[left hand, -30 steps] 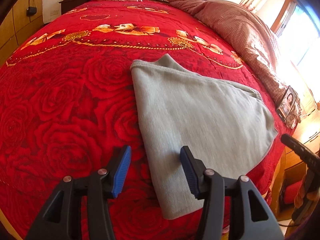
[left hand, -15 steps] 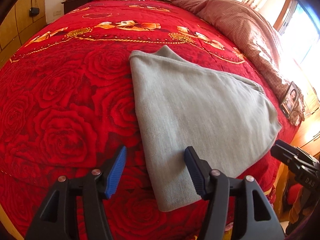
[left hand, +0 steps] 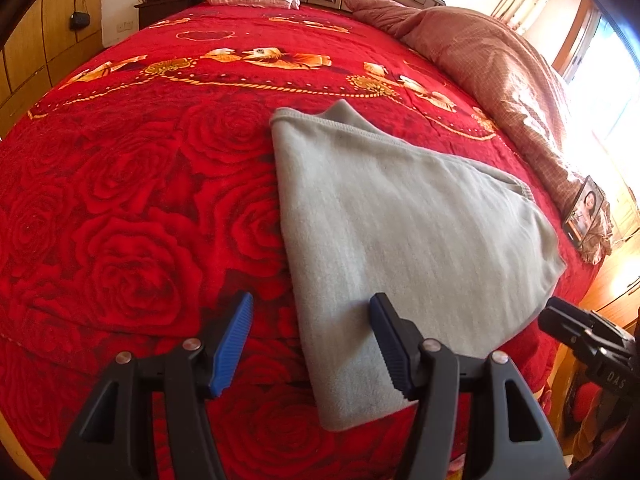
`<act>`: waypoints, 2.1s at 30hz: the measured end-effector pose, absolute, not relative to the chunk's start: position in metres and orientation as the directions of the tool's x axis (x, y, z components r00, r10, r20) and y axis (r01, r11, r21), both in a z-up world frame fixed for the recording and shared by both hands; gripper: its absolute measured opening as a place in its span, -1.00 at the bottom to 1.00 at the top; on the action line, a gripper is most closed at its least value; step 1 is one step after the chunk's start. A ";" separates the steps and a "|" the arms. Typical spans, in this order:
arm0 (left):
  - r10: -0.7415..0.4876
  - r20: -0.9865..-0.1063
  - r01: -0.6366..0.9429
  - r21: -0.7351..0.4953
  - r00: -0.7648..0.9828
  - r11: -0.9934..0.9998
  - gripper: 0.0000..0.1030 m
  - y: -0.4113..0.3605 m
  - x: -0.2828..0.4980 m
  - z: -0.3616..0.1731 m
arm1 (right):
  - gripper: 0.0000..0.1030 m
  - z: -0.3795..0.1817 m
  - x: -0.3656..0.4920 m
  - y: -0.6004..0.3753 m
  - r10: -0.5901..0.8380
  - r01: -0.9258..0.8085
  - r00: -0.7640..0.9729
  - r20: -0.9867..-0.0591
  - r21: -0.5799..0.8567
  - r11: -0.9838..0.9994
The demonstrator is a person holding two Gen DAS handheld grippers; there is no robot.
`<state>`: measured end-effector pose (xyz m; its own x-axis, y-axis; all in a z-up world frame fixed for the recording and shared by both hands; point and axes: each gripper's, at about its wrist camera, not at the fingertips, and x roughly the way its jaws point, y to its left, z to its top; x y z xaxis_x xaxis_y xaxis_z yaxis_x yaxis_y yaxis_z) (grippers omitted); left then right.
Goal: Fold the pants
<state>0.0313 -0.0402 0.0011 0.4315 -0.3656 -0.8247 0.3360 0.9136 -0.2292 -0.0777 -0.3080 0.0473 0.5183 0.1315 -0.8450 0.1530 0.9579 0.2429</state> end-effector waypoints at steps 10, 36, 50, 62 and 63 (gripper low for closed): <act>-0.365 -0.824 0.336 -0.229 0.433 0.914 0.32 -0.048 0.038 -0.001 | 0.05 0.046 -0.076 -0.305 0.137 0.150 0.514 -0.847 0.246 0.958; -0.454 -0.800 0.375 -0.312 0.391 0.873 -0.19 -0.047 0.039 -0.004 | 0.05 0.046 -0.076 -0.304 0.143 0.152 0.519 -0.843 0.256 0.955; -0.494 -0.774 0.399 -0.339 0.397 0.852 -0.05 -0.049 0.040 -0.007 | 0.05 0.046 -0.067 -0.305 0.131 0.174 0.503 -0.854 0.249 0.953; -0.551 -0.745 0.378 -0.420 0.375 0.825 -0.51 -0.034 0.043 -0.005 | 0.05 0.050 -0.056 -0.302 0.093 0.181 0.492 -0.865 0.207 0.961; -0.560 -0.743 0.372 -0.435 0.368 0.820 -0.58 -0.032 0.045 -0.003 | 0.05 0.050 -0.056 -0.302 0.089 0.182 0.494 -0.865 0.203 0.962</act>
